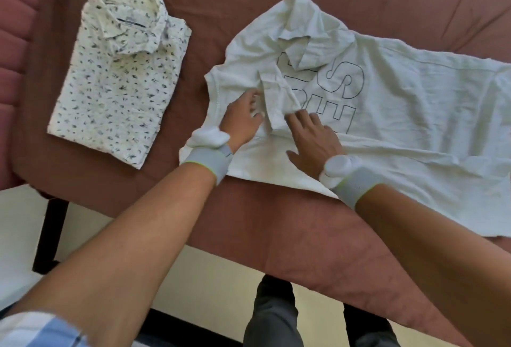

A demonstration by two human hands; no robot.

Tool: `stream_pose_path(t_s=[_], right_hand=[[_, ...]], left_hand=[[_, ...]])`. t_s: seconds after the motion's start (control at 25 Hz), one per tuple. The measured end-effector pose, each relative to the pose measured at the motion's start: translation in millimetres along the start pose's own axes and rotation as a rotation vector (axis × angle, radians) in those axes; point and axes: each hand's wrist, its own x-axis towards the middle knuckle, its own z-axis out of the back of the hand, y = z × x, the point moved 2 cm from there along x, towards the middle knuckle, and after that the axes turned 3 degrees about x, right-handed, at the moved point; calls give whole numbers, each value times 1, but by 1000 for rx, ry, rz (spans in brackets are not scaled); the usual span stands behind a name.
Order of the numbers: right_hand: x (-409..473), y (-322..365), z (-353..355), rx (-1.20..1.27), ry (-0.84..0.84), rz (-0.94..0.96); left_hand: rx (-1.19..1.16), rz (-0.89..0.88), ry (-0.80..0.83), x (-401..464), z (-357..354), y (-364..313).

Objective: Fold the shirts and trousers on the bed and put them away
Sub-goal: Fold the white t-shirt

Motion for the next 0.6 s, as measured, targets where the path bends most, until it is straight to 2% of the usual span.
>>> stream_pose_path(t_s=[0.12, 0.24, 0.32, 0.48, 0.6], right_hand=[[28, 1, -13, -192, -72, -48], [31, -8, -19, -154, -275, 6], [33, -16, -18, -8, -389, 34], [19, -25, -11, 497, -465, -37], [0, -26, -8, 512, -484, 51]], left_hand=[[122, -5, -79, 26, -2, 0], [150, -30, -139, 48, 7, 1], [309, -188, -135, 53, 11, -5], [612, -580, 54, 72, 19, -16], [602, -905, 88, 79, 32, -19]])
